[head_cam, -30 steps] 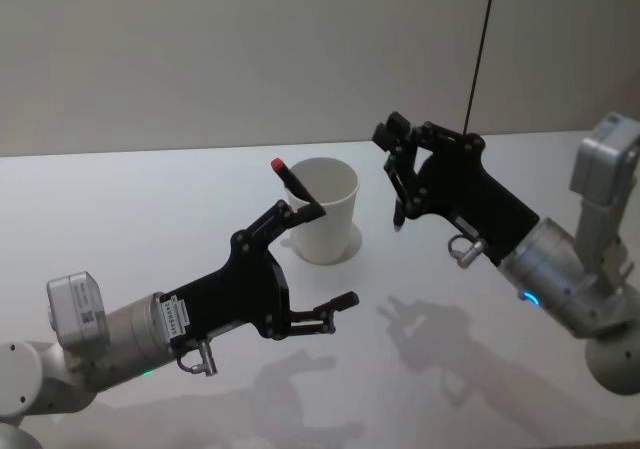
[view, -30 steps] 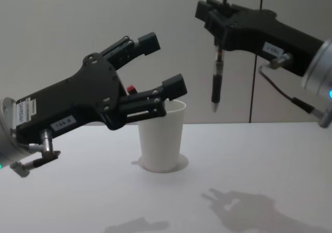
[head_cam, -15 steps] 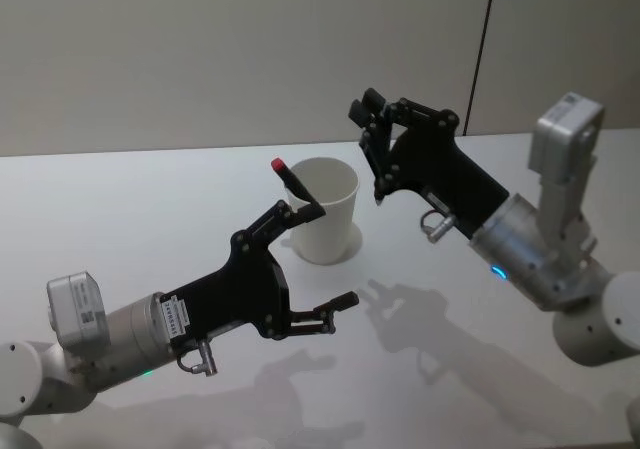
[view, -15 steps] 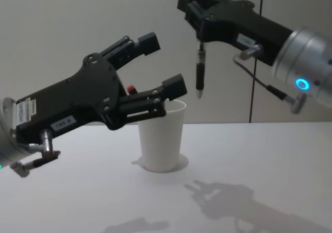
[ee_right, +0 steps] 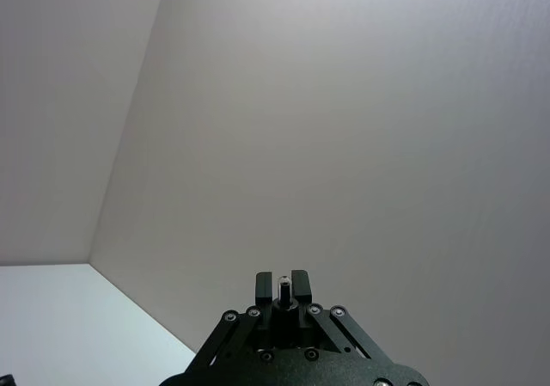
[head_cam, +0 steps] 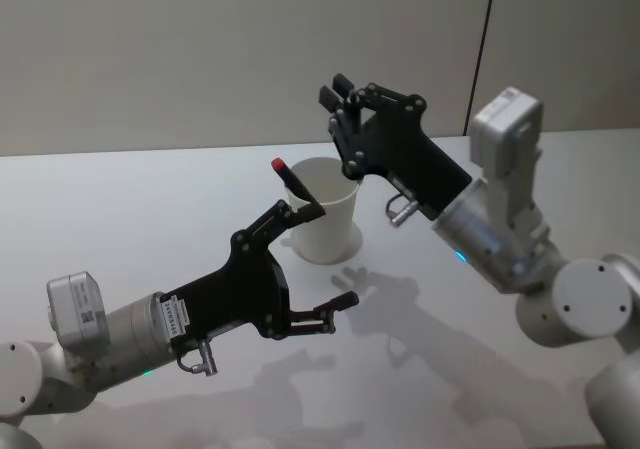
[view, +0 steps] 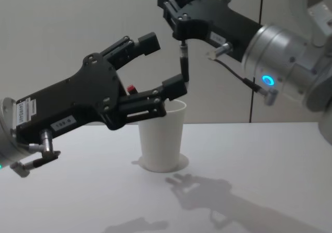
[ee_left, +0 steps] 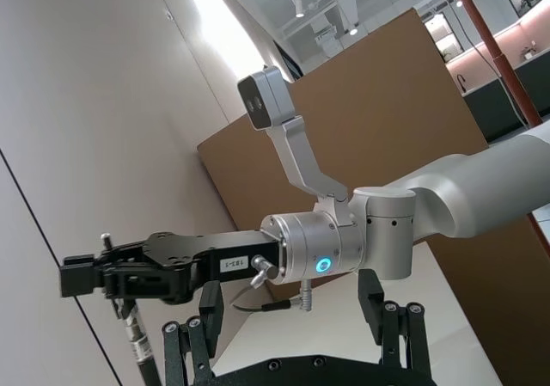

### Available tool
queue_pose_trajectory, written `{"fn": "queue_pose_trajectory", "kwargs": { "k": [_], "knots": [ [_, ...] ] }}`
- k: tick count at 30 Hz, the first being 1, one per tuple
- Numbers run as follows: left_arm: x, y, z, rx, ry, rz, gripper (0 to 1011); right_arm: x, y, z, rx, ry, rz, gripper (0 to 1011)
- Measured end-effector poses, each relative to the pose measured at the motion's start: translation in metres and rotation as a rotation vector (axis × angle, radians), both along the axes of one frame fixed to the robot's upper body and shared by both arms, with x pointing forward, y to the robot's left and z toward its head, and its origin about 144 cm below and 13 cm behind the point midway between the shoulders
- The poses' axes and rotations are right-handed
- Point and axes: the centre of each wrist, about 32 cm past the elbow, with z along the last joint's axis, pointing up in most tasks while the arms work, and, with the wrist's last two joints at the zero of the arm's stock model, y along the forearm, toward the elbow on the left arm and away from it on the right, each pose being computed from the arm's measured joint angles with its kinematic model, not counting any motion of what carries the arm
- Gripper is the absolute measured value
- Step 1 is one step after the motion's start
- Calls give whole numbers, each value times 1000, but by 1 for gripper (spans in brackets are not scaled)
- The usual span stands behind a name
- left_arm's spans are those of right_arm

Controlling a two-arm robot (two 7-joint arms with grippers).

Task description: Place the pen into the pen holder.

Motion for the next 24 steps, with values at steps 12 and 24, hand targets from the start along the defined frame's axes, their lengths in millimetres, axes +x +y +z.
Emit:
{"fn": "queue_pose_trajectory", "kwargs": {
  "k": [12,24],
  "knots": [
    [0,0,0,0,0,0,1000,12,18,0,-8,-31,-6,119],
    [0,0,0,0,0,0,1000,23,29,-2,-9,-22,-26,119]
  ]
}}
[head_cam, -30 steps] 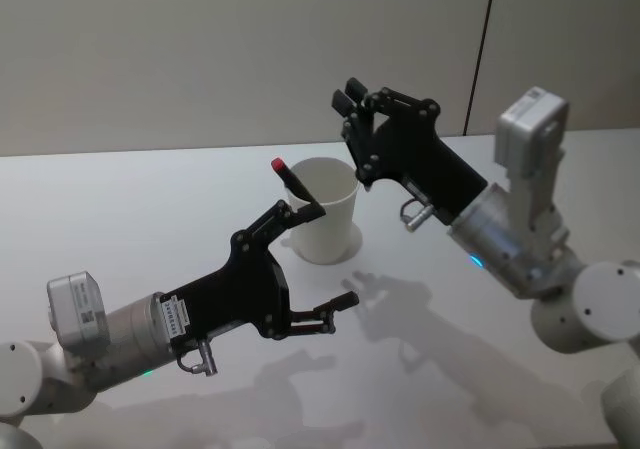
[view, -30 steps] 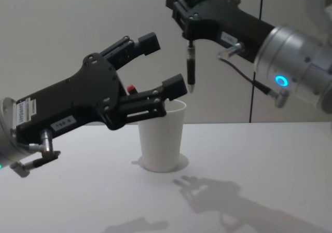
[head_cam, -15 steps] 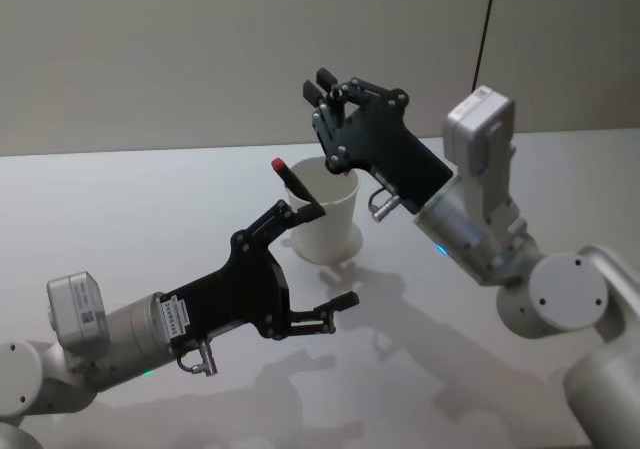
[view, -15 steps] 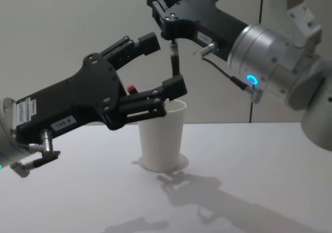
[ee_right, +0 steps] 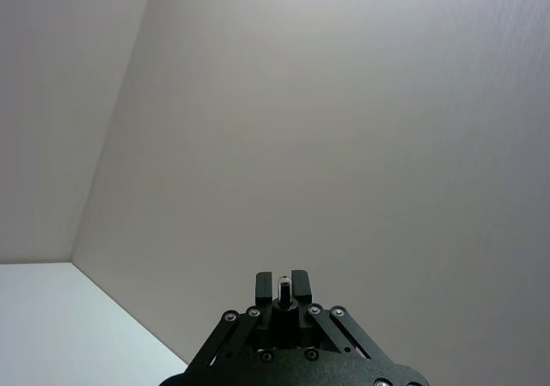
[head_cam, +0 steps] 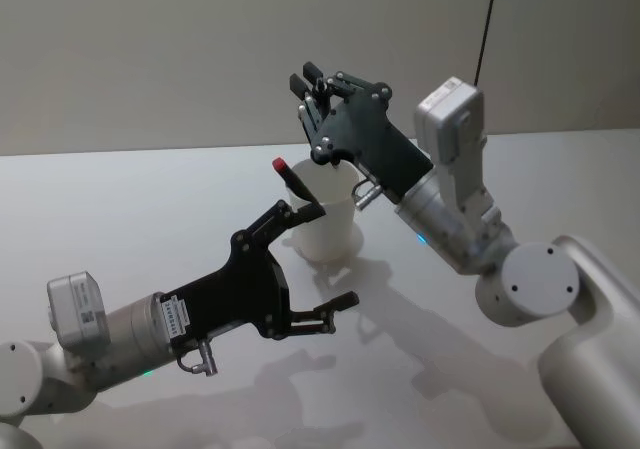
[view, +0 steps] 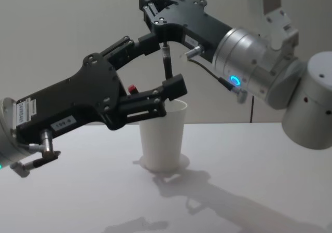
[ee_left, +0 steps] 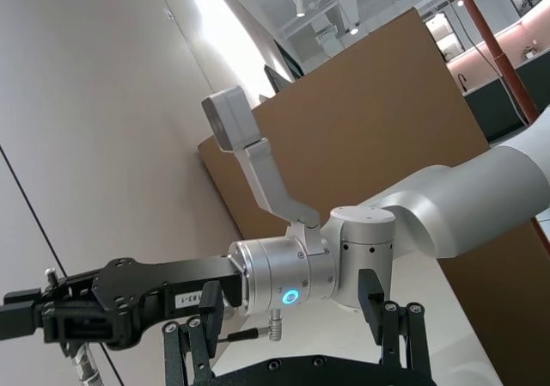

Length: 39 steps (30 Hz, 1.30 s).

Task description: Place the pen into the pen holder.

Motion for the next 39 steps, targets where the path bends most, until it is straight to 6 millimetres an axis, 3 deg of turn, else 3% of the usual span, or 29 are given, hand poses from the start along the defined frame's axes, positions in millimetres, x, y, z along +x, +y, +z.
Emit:
{"fn": "queue_pose_trajectory", "kwargs": {
  "k": [8,29,31,35,39],
  "knots": [
    [0,0,0,0,0,0,1000,9,5,-3,-2,27,-19,149],
    [0,0,0,0,0,0,1000,22,10,-7,7,75,-36,756],
    [0,0,0,0,0,0,999,22,10,-7,8,77,-36,870],
    [0,0,0,0,0,0,1000,23,9,-7,9,79,-37,969],
    [0,0,0,0,0,0,1000,23,9,-8,9,80,-37,1001]
  ]
}}
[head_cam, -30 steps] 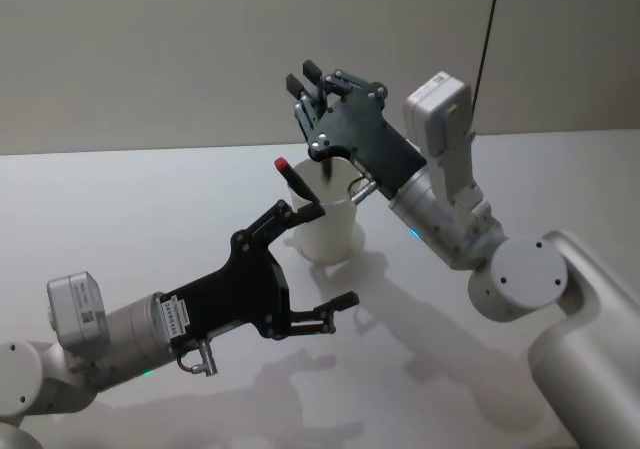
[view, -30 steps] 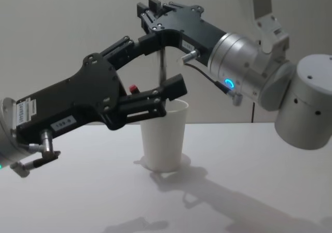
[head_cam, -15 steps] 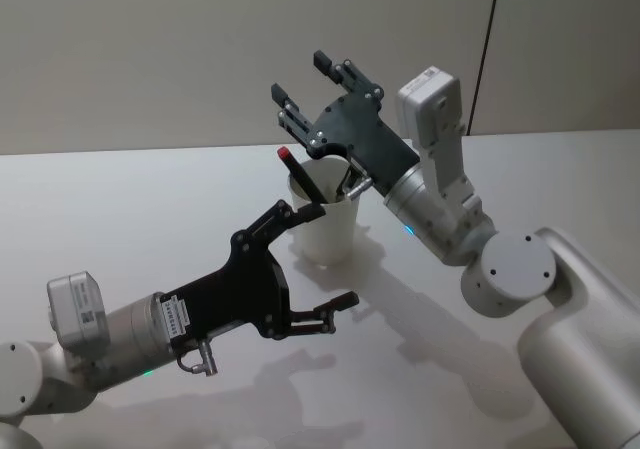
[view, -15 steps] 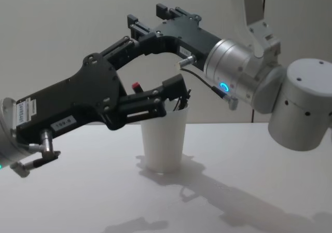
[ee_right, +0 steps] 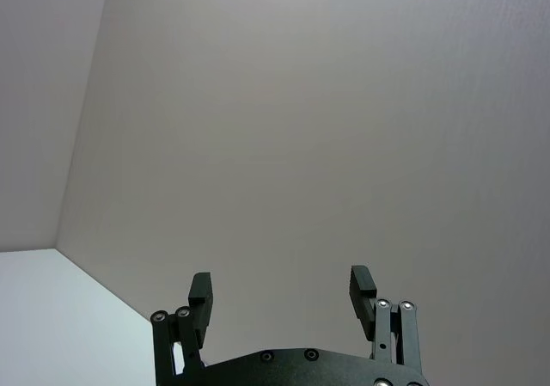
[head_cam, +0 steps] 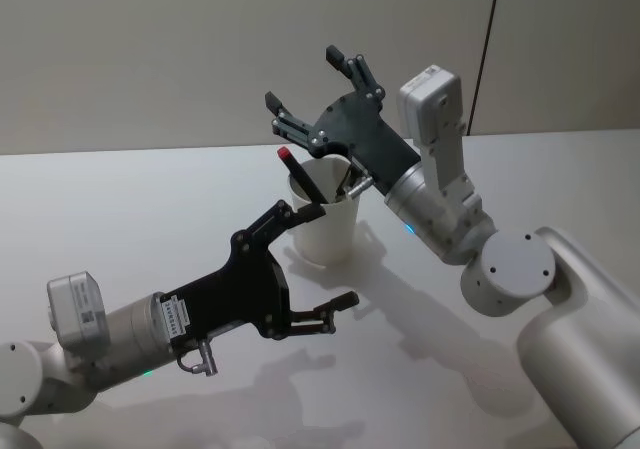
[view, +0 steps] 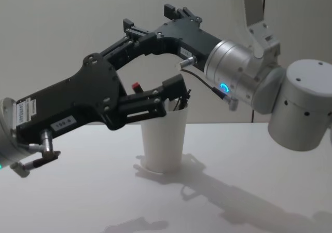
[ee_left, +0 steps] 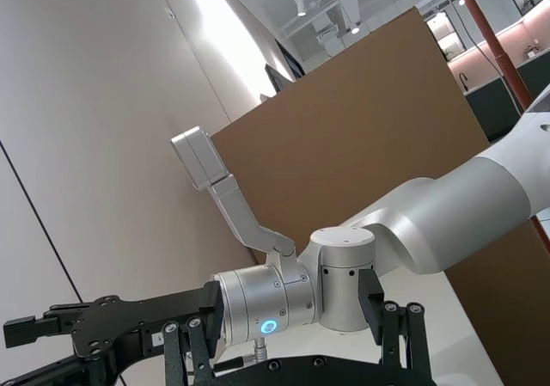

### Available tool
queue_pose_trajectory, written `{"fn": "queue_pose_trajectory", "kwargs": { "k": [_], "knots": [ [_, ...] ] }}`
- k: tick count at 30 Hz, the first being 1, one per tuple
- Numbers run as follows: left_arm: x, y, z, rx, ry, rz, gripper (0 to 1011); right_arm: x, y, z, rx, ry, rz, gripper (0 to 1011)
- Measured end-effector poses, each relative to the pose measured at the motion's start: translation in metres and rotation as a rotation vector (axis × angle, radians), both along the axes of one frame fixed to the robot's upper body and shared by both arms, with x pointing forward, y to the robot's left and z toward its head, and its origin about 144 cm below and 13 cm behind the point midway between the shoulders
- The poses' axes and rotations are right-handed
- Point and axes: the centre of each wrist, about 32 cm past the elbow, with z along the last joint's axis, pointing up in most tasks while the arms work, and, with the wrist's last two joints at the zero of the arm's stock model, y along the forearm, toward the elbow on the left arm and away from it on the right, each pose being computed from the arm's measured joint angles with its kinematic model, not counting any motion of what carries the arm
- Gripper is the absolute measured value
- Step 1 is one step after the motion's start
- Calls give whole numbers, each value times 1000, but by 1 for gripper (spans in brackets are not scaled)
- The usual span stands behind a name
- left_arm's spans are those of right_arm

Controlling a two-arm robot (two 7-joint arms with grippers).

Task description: Place the pen into the pen holder.

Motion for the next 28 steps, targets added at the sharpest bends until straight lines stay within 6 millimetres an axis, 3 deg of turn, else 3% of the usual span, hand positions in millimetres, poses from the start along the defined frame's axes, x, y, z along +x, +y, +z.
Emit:
{"fn": "queue_pose_trajectory", "kwargs": {
  "k": [28],
  "knots": [
    [0,0,0,0,0,0,1000,1,0,-1,1,5,0,1001]
  ]
}}
